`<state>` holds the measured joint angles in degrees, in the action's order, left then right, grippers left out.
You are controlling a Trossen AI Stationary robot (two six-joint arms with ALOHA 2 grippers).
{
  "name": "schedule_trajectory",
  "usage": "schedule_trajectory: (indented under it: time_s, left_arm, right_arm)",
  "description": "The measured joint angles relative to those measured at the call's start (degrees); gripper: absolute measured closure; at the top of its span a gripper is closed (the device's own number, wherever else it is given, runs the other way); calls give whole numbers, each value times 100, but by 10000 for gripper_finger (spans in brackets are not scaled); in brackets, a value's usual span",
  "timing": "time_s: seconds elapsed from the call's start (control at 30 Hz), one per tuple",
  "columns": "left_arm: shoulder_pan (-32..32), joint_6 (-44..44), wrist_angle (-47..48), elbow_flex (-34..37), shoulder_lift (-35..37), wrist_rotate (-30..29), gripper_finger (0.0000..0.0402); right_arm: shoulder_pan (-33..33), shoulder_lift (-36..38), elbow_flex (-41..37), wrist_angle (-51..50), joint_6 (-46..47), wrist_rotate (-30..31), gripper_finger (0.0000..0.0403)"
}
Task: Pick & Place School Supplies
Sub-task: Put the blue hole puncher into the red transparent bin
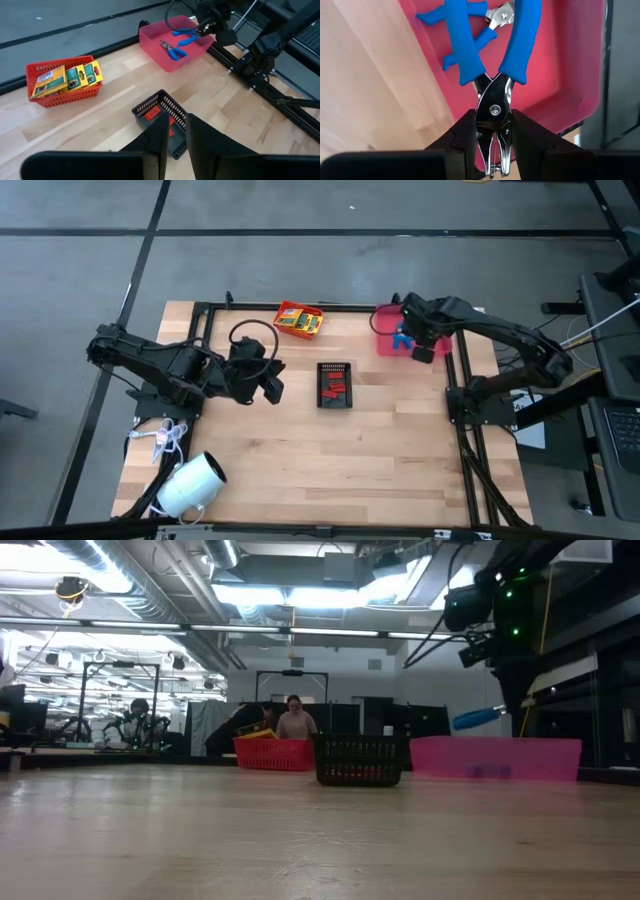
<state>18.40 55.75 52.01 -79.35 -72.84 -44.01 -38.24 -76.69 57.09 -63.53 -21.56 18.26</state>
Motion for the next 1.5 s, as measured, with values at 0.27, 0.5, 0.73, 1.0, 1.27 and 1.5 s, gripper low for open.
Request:
schedule_trajectory:
  time_s: [0.27,0.5,0.73,1.0,1.27,1.5]
  left_arm:
    - [-1,6,4,0,0,-140,343]
    - [-1,4,7,0,0,-153,343]
    - [-1,87,7,0,0,-146,343]
    - [-1,158,7,0,0,-141,343]
    - [-1,331,7,0,0,-131,343]
    - [-1,399,-2,0,2,-104,343]
  right_arm:
    - [-215,-347,8,171,-987,358,307]
    - [-333,-752,8,838,-1033,332,307]
    - [-531,-1090,8,1290,-897,178,307]
    - [-721,-1377,8,1894,-586,-60,307]
    - [-741,-1671,8,2155,-438,-378,307]
    - [-738,-1693,8,2556,-439,-493,307]
